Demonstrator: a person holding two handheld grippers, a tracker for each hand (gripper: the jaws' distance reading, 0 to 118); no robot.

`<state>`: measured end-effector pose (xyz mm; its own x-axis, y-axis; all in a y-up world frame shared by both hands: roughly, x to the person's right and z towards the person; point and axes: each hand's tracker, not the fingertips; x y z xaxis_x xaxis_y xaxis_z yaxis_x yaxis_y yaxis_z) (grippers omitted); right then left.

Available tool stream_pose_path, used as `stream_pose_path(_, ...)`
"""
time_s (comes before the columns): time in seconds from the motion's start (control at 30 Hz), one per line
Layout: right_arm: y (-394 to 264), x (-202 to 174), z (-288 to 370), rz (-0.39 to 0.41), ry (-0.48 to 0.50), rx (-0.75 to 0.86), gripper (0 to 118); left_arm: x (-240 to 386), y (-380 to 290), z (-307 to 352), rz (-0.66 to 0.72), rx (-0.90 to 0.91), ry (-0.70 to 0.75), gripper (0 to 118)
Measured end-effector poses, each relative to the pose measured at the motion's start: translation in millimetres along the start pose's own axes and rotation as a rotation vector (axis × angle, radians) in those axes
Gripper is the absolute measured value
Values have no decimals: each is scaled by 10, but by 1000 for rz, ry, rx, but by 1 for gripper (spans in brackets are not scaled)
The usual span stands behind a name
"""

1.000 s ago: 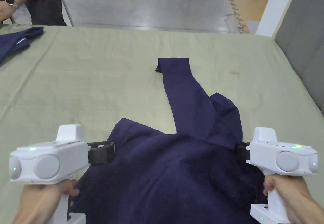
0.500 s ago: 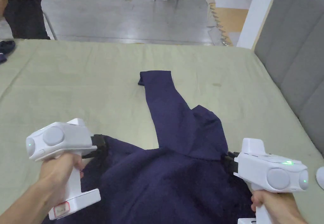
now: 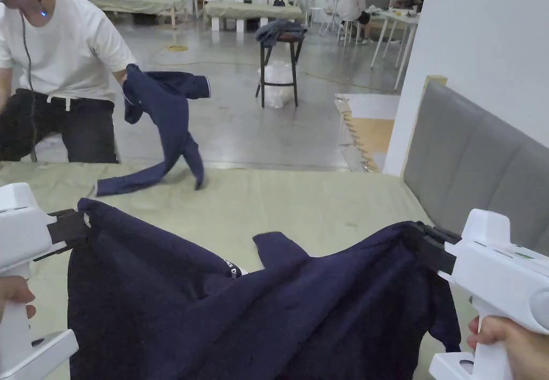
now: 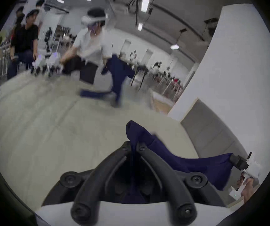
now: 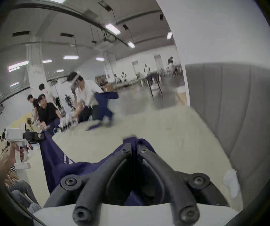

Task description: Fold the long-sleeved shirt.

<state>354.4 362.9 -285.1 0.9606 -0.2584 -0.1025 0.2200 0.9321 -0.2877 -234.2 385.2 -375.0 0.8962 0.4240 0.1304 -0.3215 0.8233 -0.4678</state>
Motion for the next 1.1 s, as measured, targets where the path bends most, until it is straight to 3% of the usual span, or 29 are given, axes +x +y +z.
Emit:
stream_pose_path(0.27,1460,-616,872,124,-7,236,3,444,1129,1072,-124,250,30,9)
stream_pose_path(0.43,2343,-832,1139,142,-49,323,3,814,1852,1363,-151,327,6,9)
stream_pose_path(0.53,2826,-1018,1246,193,-84,358,3,1125,2223,1484,-191,370,8,9)
stream_pose_path(0.87,3797,-1152,1020,212,-160,384,3,1588,3180,1401,-169,437,0,9)
stream_pose_path(1.1,3965,-1120,292,278,-190,379,3,1532,3476,720,-211,424,75,9)
